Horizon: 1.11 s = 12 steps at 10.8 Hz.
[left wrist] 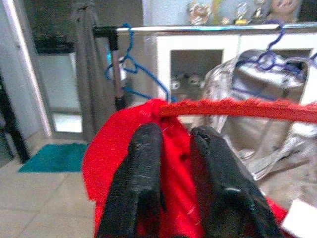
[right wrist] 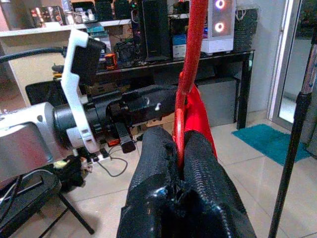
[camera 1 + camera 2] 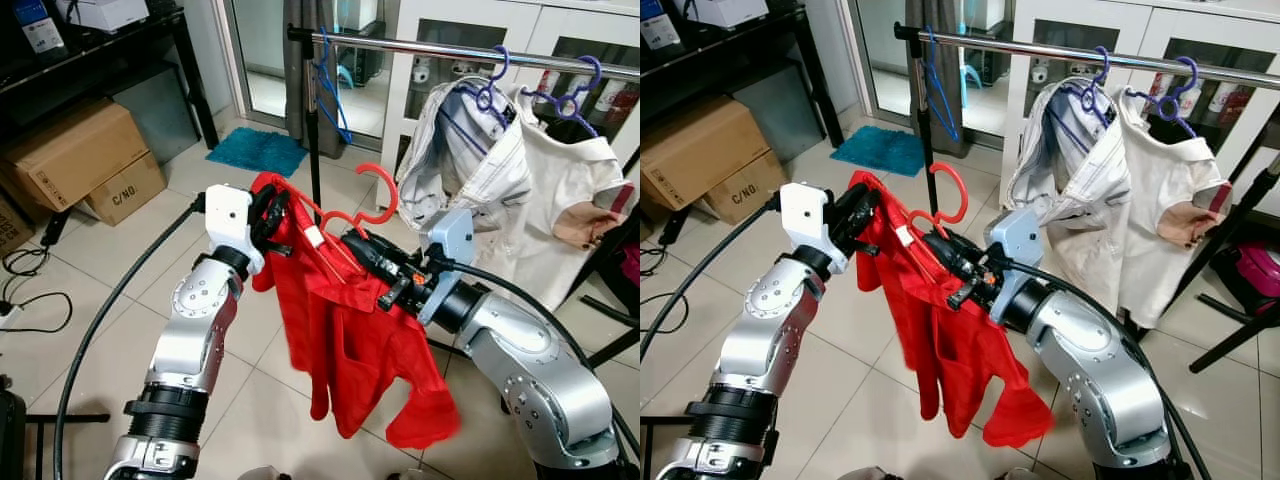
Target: Hang hanger
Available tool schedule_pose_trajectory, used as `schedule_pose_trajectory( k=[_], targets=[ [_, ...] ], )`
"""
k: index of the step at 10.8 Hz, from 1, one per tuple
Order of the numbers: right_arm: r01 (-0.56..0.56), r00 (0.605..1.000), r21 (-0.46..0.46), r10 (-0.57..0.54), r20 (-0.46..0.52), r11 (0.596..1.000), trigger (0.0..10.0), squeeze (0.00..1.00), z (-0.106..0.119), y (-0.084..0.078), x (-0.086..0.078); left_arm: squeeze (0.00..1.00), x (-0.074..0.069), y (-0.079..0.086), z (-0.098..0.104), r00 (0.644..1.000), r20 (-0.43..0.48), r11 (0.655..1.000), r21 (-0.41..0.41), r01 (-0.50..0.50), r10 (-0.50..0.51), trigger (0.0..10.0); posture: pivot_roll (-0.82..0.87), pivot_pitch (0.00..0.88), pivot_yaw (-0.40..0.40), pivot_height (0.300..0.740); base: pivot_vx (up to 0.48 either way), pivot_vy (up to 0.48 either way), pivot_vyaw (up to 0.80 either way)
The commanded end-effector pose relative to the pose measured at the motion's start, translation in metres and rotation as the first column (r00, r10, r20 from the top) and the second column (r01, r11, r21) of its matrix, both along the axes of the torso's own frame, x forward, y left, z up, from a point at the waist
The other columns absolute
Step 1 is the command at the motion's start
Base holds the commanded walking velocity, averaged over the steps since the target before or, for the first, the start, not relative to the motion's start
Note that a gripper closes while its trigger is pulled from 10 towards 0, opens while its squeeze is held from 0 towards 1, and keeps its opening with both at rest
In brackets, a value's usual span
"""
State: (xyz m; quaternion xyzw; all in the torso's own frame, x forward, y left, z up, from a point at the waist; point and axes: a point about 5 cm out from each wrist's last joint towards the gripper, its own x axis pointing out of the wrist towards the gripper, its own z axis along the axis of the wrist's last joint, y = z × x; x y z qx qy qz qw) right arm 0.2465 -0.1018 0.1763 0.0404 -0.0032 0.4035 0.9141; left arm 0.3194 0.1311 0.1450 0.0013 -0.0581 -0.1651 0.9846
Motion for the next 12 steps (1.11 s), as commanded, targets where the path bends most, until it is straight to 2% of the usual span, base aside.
schedule_pose_trajectory(
  k=[1,2,5,10,11,12],
  targets=[
    [-0.037,0.996,0.028,0.034,0.08,0.999,0.0,0.0,0.015,0.005,-0.004,1.0,0.003,0.008,-0.004,0.998,-0.021,0.998,0.032,-0.052,0.053,10.0,-0.11,0.0,0.077,0.74,0.0,0.0,0.0],
    [-0.037,0.996,0.028,0.035,0.08,0.999,0.0,0.0,0.015,0.005,-0.004,0.0,0.004,0.01,-0.006,0.998,-0.03,0.997,0.045,-0.056,0.057,10.0,-0.11,0.0,0.076,0.74,0.0,0.0,0.0],
    [-0.039,0.996,0.028,0.036,0.084,0.999,0.0,0.0,0.015,0.005,-0.003,0.0,0.008,0.013,-0.007,0.998,-0.037,0.997,0.063,-0.054,0.056,10.0,-0.11,0.0,0.077,0.74,0.0,0.0,0.0],
    [-0.035,0.995,0.024,0.033,0.093,0.999,0.0,0.0,0.016,0.004,-0.003,0.0,0.021,0.011,-0.011,0.996,-0.078,0.997,0.074,0.039,-0.033,10.0,-0.12,0.0,0.077,0.74,0.0,0.0,0.0],
    [-0.033,0.995,0.022,0.031,0.095,0.999,0.0,0.0,0.016,0.003,-0.002,0.0,0.022,0.008,-0.01,0.996,-0.078,0.996,0.064,0.054,-0.049,1.4,-0.12,0.0,0.08,0.74,0.0,0.0,0.0],
    [-0.03,0.995,0.023,0.027,0.097,0.999,0.0,0.0,0.017,0.003,-0.002,0.0,0.022,0.007,-0.013,0.995,-0.087,0.996,0.066,0.06,-0.054,0.0,-0.12,0.0,0.084,0.74,0.0,0.0,0.0]
  ],
)
